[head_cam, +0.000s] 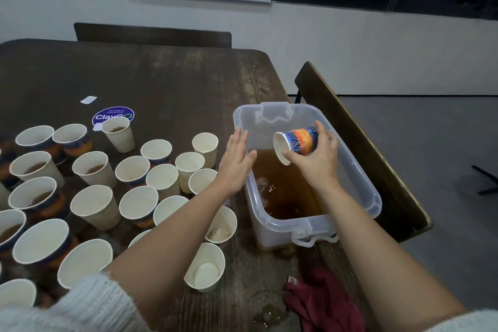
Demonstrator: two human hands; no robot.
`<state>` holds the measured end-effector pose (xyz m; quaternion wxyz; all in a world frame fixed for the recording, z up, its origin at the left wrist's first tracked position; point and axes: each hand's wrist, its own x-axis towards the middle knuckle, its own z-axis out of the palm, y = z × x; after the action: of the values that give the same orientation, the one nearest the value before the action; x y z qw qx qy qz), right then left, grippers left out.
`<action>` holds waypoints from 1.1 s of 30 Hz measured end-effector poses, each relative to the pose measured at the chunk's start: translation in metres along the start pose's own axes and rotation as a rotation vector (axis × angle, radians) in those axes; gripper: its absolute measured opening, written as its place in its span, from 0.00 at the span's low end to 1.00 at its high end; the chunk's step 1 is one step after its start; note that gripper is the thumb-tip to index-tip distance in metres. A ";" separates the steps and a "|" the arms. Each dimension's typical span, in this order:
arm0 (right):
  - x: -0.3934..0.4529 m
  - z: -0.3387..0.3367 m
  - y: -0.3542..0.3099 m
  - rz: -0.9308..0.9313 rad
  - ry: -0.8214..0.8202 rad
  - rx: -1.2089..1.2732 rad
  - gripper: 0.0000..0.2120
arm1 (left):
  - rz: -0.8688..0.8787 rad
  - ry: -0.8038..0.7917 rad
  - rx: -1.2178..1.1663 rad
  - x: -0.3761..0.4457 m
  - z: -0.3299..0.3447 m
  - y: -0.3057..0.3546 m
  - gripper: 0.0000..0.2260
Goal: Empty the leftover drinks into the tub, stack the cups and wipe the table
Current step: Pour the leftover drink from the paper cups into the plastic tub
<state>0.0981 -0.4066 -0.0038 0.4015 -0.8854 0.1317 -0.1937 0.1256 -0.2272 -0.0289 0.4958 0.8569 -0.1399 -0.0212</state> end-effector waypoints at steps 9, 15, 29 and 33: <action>-0.005 0.008 -0.053 0.263 -0.213 0.528 0.42 | 0.158 -0.049 0.128 0.006 -0.050 0.022 0.40; -0.019 0.048 -0.122 0.181 -0.405 0.643 0.34 | 0.257 0.080 0.068 -0.021 -0.129 0.026 0.43; -0.148 0.250 -0.285 0.155 -1.028 0.493 0.22 | -0.122 0.334 0.284 -0.174 -0.361 -0.107 0.38; -0.167 0.295 -0.291 -0.049 -0.892 0.183 0.09 | -0.295 0.270 0.399 -0.214 -0.402 -0.138 0.38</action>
<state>0.1045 0.0399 0.0005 0.4910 -0.8459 -0.0928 0.1863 0.0204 0.2327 0.0346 0.3229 0.9437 0.0523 0.0490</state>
